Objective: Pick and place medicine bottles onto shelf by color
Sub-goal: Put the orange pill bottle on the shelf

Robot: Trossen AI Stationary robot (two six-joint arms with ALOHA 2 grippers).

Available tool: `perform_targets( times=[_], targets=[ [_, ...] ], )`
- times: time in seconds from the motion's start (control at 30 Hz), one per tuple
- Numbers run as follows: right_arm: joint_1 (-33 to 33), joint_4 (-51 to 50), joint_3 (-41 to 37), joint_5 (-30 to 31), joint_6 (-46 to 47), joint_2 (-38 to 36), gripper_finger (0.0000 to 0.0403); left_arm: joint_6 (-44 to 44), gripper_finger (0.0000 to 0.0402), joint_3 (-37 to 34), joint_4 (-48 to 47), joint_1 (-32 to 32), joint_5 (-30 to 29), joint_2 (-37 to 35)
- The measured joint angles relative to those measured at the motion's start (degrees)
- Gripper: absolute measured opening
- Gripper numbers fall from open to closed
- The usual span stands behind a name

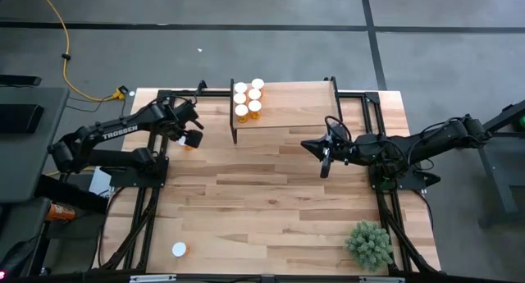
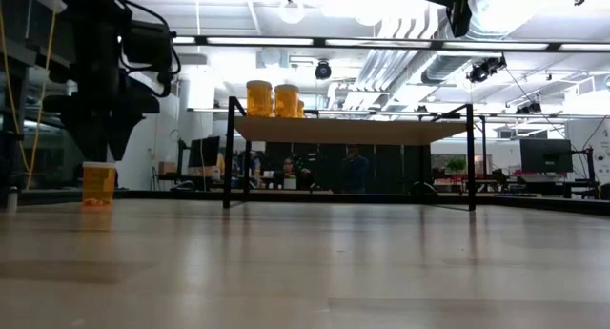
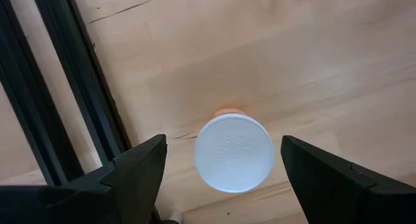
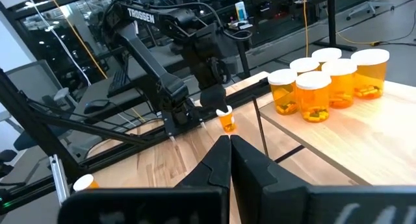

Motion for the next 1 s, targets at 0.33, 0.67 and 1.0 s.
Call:
perform_targets(
  times=[0.33, 0.67, 1.0],
  targets=[
    [0.00, -0.72, 0.00, 0.00, 0.01, 0.00, 0.0000, -2.36, 0.0294, -4.56, 2.19, 0.00, 2.37, 0.00],
    [0.00, -0.77, 0.00, -0.02, 0.01, 0.00, 0.0000, -3.66, 0.0294, -5.62, 6.01, 0.00, 1.99, 0.00],
    [0.02, -0.79, 0.00, -0.04, 0.03, 0.00, 0.0000, -3.66, 0.0277, -5.62, 5.86, 0.00, 1.81, 0.00]
  ],
)
